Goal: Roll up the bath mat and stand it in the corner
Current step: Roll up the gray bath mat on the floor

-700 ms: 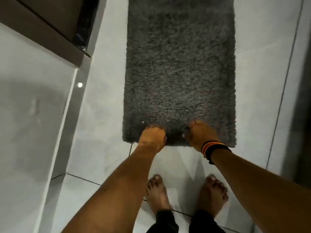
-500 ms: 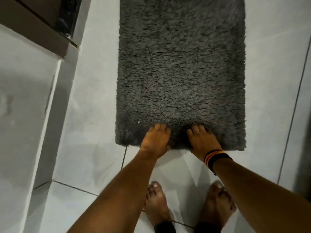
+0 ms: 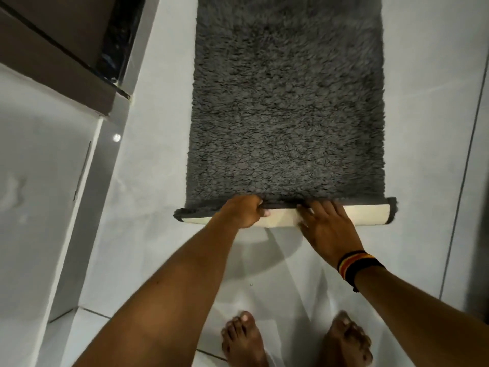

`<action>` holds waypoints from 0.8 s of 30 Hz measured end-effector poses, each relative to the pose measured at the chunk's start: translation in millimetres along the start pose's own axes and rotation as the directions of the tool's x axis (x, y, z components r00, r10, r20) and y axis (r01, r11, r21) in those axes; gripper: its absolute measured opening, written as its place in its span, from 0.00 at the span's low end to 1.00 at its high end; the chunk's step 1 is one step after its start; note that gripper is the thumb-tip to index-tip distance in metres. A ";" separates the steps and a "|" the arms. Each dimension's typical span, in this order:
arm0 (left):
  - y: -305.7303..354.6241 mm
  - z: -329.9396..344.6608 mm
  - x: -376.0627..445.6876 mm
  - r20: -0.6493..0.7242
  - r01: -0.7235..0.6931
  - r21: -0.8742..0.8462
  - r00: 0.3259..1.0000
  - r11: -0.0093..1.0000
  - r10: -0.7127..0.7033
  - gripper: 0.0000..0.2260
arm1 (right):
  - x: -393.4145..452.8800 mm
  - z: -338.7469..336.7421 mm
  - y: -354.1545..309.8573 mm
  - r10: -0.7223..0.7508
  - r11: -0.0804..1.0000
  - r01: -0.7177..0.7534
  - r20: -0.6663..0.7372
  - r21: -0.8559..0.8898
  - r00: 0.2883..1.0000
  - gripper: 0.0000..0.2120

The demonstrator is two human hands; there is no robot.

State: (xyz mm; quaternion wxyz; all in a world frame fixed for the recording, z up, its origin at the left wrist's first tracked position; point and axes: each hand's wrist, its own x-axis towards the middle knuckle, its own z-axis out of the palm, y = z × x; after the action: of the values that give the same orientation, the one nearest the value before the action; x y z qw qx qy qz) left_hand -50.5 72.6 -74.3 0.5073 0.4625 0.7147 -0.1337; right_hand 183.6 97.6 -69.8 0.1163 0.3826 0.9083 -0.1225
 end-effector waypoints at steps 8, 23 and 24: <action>-9.6 38.9 -44.4 -0.440 -0.104 0.492 0.827 0.864 0.350 0.30 | 26.7 -9.9 -2.3 0.124 0.992 -0.122 0.305 -0.026 0.944 0.11; 16.5 -62.1 27.9 -0.124 0.115 -0.045 0.985 0.992 -0.119 0.24 | 23.5 -21.9 18.4 0.115 0.993 -0.115 0.073 -0.004 0.991 0.30; 18.1 -58.5 24.1 -0.179 0.096 -0.020 0.979 0.995 -0.098 0.23 | 31.2 -25.3 22.9 0.120 0.993 -0.119 0.077 -0.009 0.990 0.31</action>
State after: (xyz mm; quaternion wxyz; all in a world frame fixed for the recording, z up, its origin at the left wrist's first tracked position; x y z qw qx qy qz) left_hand -72.7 133.5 -63.4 0.4363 0.4346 0.7799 -0.1119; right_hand 176.0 141.8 -58.6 0.1594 0.4311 0.8788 -0.1282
